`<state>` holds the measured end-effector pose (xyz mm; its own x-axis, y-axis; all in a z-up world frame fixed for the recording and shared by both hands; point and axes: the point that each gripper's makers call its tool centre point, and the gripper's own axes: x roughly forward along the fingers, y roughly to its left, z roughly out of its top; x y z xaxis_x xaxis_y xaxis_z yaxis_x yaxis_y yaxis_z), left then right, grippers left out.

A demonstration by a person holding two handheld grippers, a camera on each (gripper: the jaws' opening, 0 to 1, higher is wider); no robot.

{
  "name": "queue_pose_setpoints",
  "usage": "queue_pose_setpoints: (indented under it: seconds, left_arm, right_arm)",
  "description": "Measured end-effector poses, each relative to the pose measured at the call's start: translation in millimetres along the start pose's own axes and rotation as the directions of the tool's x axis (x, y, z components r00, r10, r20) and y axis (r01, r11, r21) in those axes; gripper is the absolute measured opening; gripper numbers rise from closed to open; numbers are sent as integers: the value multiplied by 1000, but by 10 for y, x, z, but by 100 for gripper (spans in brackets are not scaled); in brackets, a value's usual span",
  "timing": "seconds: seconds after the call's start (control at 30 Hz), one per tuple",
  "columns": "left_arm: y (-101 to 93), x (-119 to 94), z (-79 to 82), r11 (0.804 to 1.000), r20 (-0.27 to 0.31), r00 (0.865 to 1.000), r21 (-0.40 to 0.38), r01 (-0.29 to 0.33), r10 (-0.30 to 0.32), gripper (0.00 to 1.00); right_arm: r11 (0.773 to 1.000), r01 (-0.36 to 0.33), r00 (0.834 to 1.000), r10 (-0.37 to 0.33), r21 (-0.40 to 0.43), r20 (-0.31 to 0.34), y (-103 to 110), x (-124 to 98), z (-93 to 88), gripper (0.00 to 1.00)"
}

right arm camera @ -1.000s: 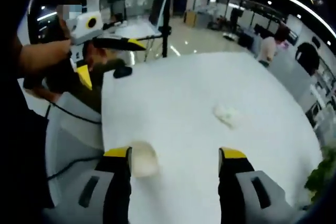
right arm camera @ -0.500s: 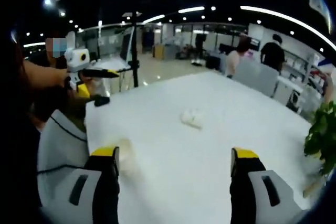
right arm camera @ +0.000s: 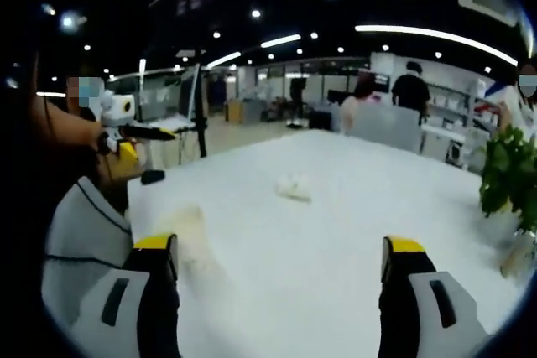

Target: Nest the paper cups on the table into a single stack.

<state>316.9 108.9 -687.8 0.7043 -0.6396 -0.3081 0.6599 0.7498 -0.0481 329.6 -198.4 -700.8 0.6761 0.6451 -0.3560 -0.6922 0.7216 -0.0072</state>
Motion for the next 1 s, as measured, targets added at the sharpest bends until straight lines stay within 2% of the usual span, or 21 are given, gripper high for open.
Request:
queue_pose_setpoints:
  seconds: [0.13, 0.47, 0.53, 0.63, 0.67, 0.83, 1.0]
  left_arm:
    - [44, -46, -48, 1000, 12, 1000, -12, -13, 13, 98]
    - [66, -27, -78, 999, -2, 1000, -30, -22, 21, 98]
    - [85, -4, -134, 998, -54, 998, -49, -26, 23, 98]
    - [125, 53, -163, 999, -90, 996, -38, -28, 25, 98]
    - [142, 80, -190, 999, -117, 993, -36, -27, 23, 98]
    - [163, 225, -193, 1000, -174, 985, -20, 10, -13, 98]
    - [194, 396, -216, 999, -208, 977, -26, 42, -47, 98]
  right_arm:
    - [1000, 0, 1000, 0, -6, -3, -6, -3, -14, 100]
    - [1000, -5, 1000, 5, 4, -4, 9, 23, -32, 100]
    - [1000, -8, 1000, 8, 7, -4, 21, 23, -36, 100]
    - [1000, -11, 1000, 11, 13, -6, 32, 22, -49, 100]
    - [1000, -12, 1000, 12, 16, -5, 35, 22, -49, 100]
    - [999, -7, 1000, 7, 32, -5, 8, 24, -84, 100]
    - [999, -6, 1000, 6, 41, -7, -10, 35, -127, 100]
